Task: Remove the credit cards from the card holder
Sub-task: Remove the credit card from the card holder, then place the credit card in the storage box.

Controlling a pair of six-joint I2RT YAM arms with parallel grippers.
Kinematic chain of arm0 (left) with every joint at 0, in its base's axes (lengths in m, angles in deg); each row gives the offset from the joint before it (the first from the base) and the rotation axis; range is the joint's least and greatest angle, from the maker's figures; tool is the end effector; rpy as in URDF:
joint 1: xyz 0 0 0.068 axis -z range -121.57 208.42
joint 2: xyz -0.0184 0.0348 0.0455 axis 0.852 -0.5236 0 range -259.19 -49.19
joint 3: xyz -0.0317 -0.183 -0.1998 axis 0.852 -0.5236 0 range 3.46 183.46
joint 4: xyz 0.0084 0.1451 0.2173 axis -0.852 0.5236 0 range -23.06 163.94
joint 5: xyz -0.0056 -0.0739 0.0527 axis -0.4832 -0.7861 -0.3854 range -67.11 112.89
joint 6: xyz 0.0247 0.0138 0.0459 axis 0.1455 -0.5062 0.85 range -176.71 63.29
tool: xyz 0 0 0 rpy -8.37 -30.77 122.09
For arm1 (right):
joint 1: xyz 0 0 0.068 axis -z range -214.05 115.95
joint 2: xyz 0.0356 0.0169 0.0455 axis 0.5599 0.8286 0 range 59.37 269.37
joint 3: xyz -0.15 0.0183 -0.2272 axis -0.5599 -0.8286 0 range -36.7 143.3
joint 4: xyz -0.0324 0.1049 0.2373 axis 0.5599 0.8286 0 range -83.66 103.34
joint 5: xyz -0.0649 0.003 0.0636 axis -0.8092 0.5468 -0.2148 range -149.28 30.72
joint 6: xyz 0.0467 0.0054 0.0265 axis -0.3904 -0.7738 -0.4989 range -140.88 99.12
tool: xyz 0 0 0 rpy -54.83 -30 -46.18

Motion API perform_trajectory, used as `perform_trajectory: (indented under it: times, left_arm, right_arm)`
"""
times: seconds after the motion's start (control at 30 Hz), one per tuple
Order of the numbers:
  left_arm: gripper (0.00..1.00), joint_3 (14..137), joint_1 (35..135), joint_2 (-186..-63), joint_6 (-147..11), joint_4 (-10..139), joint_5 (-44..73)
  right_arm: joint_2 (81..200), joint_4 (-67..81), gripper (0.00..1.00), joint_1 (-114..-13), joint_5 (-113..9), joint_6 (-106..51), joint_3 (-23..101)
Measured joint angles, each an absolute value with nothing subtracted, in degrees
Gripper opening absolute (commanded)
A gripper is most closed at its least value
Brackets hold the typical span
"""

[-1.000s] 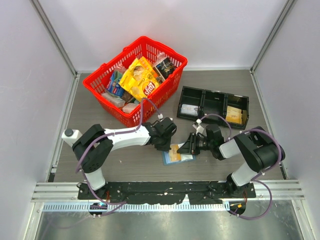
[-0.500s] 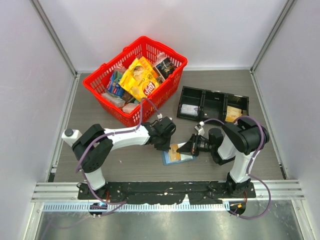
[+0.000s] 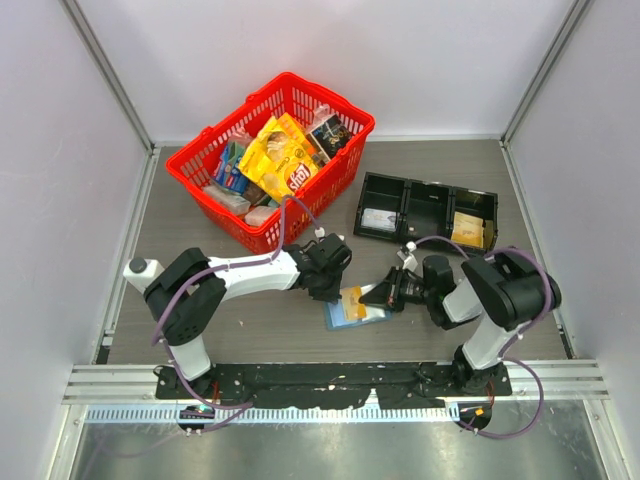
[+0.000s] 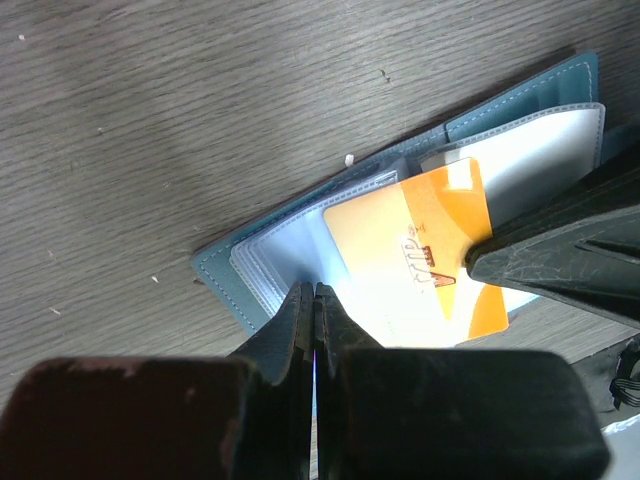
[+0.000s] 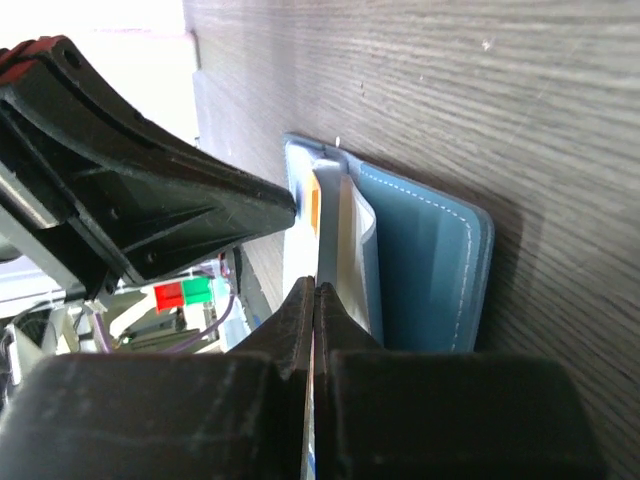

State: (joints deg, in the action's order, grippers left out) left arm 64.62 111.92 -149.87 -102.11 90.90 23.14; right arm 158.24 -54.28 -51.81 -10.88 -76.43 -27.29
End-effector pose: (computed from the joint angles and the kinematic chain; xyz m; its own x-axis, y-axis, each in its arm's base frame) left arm 0.2054 -0.2772 0.1652 -0.9453 0.0803 -0.3162 0.1845 0.9309 -0.3153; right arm 0.1905 0.0890 0.0828 -0.9413 0.2734 -0.1980 -0.0886 0.3659 0.9264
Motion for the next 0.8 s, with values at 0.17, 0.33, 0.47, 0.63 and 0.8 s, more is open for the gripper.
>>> perform_trajectory:
  times: [0.17, 0.33, 0.47, 0.63, 0.8]
  left_arm:
    - [0.01, 64.6, 111.9, -149.9, -101.7, 90.7, 23.1]
    - [0.01, 64.6, 111.9, -150.0, -101.5, 90.6, 23.0]
    - [0.03, 64.7, 111.9, -150.0, -101.4, 90.6, 23.0]
    - [0.23, 65.1, 111.9, -150.0, -101.1, 91.0, 23.2]
    - [0.48, 66.1, 111.8, -148.0, -99.5, 92.4, 25.4]
  right_arm:
    - [148.2, -35.5, 0.01, -51.8, -14.7, -68.8, -24.2]
    - [139.5, -20.6, 0.01, -51.7, -19.4, -63.9, -22.0]
    - [131.4, -10.4, 0.01, -51.1, -23.4, -62.1, -21.1]
    - [121.8, -1.2, 0.01, -49.1, -27.3, -61.2, -19.0]
    - [114.8, 2.2, 0.01, -47.0, -28.7, -62.5, -17.2]
